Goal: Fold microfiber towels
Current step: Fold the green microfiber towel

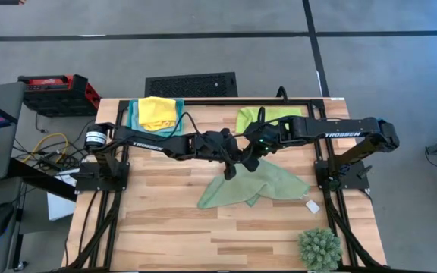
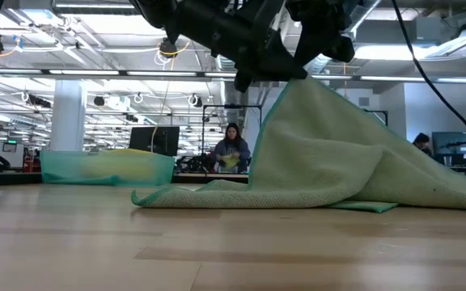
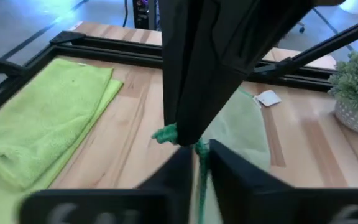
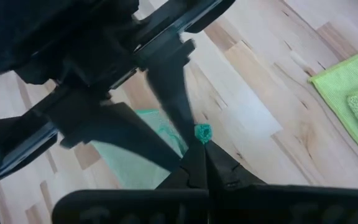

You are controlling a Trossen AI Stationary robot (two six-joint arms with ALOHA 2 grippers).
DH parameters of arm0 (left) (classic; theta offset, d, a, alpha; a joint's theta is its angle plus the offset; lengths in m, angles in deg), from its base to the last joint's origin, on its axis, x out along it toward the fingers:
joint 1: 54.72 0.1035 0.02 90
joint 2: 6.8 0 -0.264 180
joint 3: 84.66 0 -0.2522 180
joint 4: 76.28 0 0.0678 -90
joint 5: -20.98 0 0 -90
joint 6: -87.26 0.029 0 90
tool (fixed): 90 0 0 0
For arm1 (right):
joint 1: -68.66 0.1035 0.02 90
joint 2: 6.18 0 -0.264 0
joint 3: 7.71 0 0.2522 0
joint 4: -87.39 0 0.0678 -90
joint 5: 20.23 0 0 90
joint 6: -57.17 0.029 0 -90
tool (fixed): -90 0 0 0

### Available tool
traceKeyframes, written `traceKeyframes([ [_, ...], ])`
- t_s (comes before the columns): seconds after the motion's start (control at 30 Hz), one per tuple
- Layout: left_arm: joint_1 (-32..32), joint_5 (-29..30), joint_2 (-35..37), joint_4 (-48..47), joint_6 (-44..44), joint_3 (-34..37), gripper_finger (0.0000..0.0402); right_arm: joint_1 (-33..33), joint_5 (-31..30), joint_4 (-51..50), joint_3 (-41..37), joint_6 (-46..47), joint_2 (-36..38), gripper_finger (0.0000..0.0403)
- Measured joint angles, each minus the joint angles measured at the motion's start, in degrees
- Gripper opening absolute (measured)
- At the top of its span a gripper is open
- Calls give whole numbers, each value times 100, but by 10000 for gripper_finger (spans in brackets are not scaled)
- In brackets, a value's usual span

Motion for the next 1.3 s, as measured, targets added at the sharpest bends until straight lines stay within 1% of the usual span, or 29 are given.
traceKeyframes([
  [0.03,10,-5,0,3,-88,0,19,0,0,0,0,-2,0,1],
  [0.07,29,-25,0,9,-221,0,10,0,-2,2,0,-2,0,2],
  [0.2,111,-221,11,-39,-390,0,5,-2,27,1,0,-4,0,13],
  [0.3,117,-314,82,-170,-390,0,2,-2,57,4,0,-50,0,29],
  [0.37,115,-329,189,-420,-336,2,2,-12,151,15,0,-65,0,41],
  [0.5,118,-327,430,-820,-175,2,1,-131,506,25,0,-635,0,65],
  [0.63,118,-329,621,-1166,-111,4,1,-126,534,15,0,-876,0,94],
  [0.7,104,-324,686,-1174,-13,-2,0,-127,612,20,0,-1205,0,113],
  [0.8,101,-322,749,-1243,139,-4,0,-125,933,86,-17,-1824,0,142],
  [0.93,64,-325,769,-1333,329,-76,0,-162,1001,66,-77,-2155,-96,167],
  [1.07,-50,-318,769,-1553,646,-334,0,-238,1086,77,-128,-2478,-210,173],
  [1.3,-163,-313,769,-2716,1065,-973,0,-237,1076,53,-140,-2821,-282,160],
])
